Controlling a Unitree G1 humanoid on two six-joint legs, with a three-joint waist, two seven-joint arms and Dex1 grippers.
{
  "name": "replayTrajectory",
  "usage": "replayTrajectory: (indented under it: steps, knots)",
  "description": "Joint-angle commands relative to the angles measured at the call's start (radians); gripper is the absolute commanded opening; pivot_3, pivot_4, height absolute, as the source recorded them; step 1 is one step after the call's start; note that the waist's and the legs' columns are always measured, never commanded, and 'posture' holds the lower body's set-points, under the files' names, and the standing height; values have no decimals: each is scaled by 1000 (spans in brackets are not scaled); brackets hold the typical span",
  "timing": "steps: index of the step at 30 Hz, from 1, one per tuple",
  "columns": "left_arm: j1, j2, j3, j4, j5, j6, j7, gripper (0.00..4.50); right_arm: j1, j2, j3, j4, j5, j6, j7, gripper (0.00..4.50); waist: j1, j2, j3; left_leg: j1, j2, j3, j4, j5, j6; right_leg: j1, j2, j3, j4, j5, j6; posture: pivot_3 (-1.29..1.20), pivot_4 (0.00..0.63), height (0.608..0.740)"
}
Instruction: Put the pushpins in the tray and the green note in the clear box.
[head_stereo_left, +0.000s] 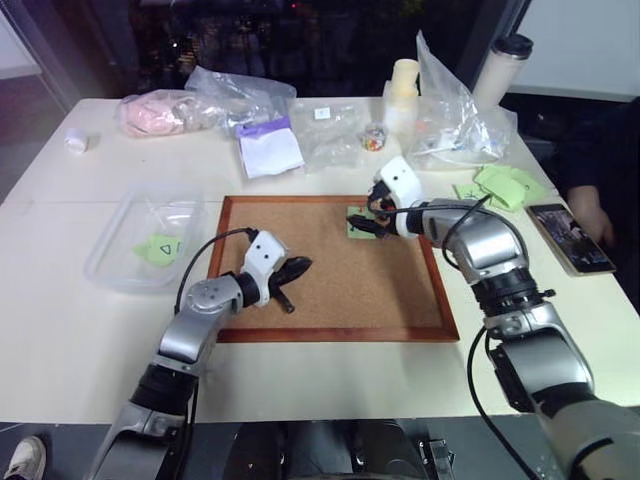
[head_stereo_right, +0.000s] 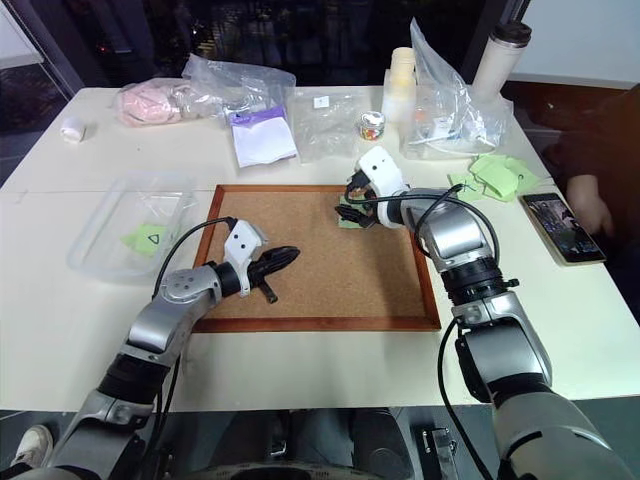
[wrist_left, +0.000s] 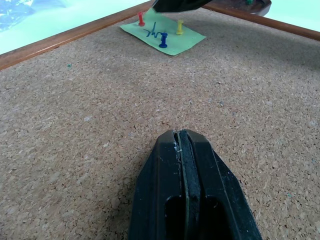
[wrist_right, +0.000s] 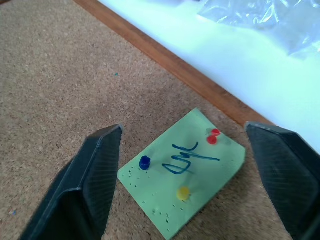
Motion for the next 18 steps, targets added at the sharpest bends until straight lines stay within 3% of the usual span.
replayTrajectory:
  steps: [1, 18]
  knots:
    - [23, -2, -3, -13, 6, 13, -3, 0, -53, 23, -7, 60, -33, -56, -1, 2251, 0, 0, 0, 0, 0, 0, 0, 0, 0, 0, 0, 0, 0, 0, 0, 0, 150, 740]
    - [67, -9, 0, -94, 3, 53, 15, 0, -160, 92, -50, 379, -87, -188, -12, 2251, -3, 1, 0, 0, 0, 0, 0, 0, 0, 0, 0, 0, 0, 0, 0, 0, 150, 740]
